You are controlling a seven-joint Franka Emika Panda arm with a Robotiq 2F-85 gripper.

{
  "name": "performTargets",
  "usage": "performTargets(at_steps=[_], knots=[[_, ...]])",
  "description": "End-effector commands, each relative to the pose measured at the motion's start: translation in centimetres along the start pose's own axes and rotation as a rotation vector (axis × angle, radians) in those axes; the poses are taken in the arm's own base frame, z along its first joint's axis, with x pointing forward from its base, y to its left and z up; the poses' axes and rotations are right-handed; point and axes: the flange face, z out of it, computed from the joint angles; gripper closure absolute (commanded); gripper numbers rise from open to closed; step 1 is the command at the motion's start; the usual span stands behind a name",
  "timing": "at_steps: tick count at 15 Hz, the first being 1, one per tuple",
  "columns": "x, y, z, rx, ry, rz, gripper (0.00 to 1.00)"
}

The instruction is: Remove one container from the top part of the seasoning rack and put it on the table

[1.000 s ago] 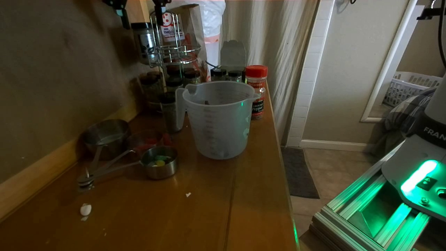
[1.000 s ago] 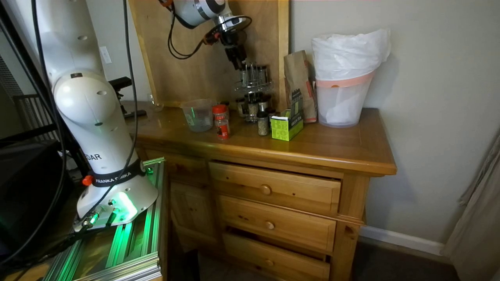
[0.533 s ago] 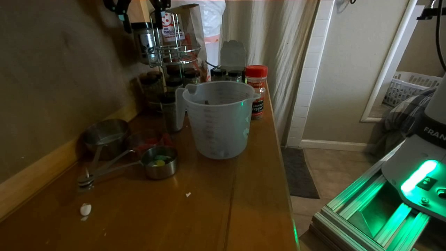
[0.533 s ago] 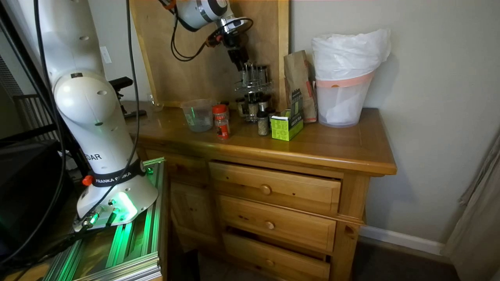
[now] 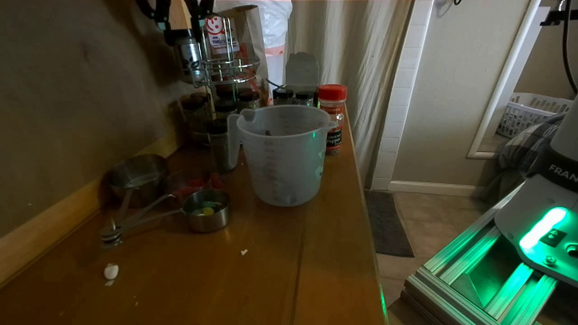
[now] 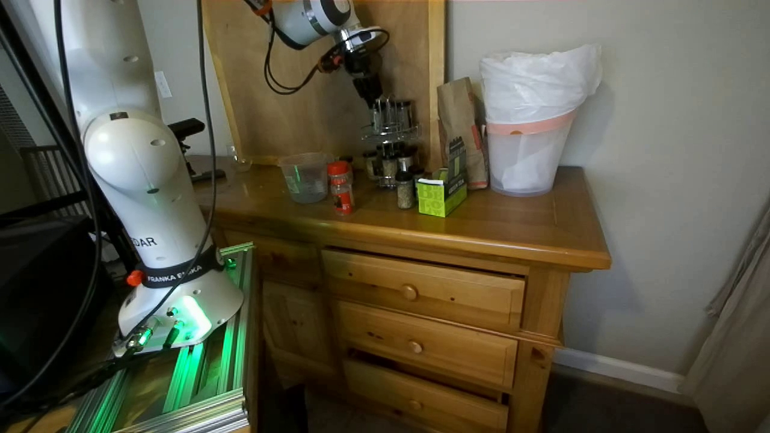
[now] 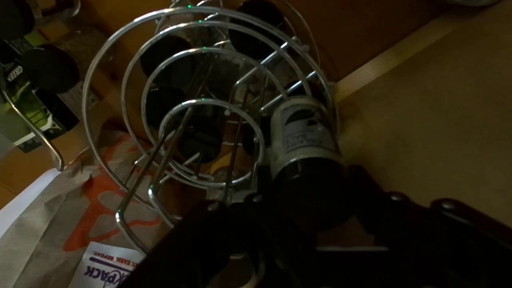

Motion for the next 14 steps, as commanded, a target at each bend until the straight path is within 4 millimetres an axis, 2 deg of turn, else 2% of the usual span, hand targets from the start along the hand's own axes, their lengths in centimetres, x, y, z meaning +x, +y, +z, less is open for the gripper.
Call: performTargets(at_steps=[1,4,12,14], knots=[[0.4,-0.3,-0.5,-0.007,0.023,0.018,0.76],[-0.1,-0.3,-1.8,-0.006,0.012,0.011,0.76],[-1.8,0.4,-10.1,0.026,0.102,0.016,0.76],[-2.5,1.1,-11.5,-0.026,0.117,0.021,0.76]])
